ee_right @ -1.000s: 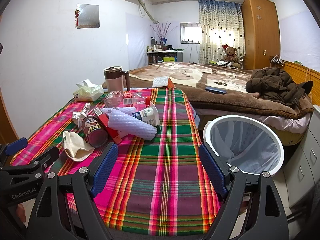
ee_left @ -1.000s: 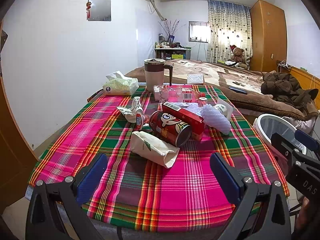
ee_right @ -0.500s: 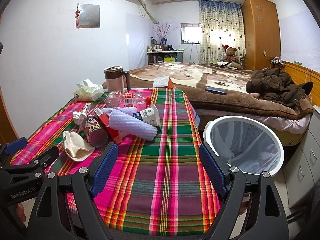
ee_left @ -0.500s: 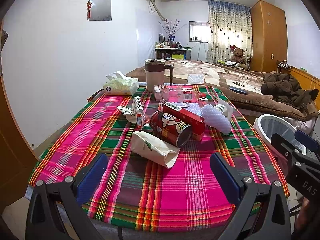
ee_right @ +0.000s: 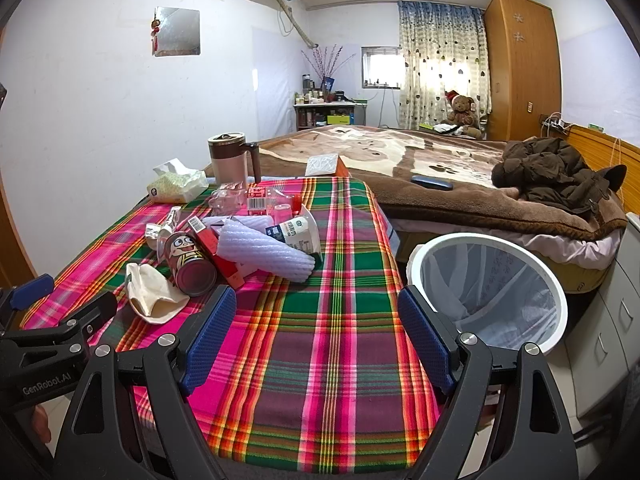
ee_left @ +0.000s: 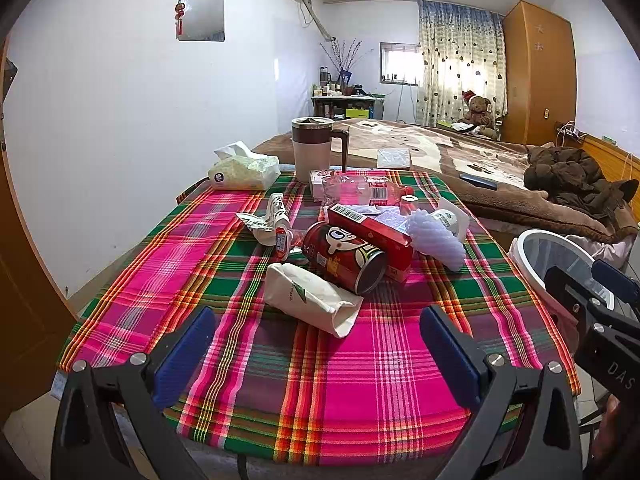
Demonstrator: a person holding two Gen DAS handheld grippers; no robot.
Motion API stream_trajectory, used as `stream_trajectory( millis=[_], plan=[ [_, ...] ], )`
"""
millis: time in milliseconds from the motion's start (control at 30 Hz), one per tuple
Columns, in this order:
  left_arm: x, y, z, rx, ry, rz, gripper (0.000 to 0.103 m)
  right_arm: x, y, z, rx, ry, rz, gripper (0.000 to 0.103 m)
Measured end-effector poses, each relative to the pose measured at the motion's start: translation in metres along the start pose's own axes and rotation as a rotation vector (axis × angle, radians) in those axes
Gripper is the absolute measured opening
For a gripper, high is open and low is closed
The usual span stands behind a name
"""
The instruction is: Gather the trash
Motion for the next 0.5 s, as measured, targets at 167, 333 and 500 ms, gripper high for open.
stream_trajectory(
  millis=[167,333,500],
  plan=[
    [-0.002,0.001,0.002,-0.008,-0.001,-0.002,0.103,0.0,0.0,0.001,-0.001,0.0,-0.002,0.085],
    [-0.008,0.001,0.011,-0.027,0.002,-0.008,0.103,0.0,-0.002,0.01,0.003,-0.028,-0.007,0.085],
    [-0.026,0.008,0.029,-0.106,0.045,-0.065,0.103,0.002,-0.005,0.028,0.005,-0.051,-0.033,0.085]
  ],
)
Point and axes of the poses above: each gripper's, at about its wrist camera, not at the fingertips, and z roughly the way its jaws point, x to its right, y to its underside, the point moved 3 cm from there along z, roughly the way its jaws point, and after that the axes turned 1 degree about y, right-handed, at the moved point
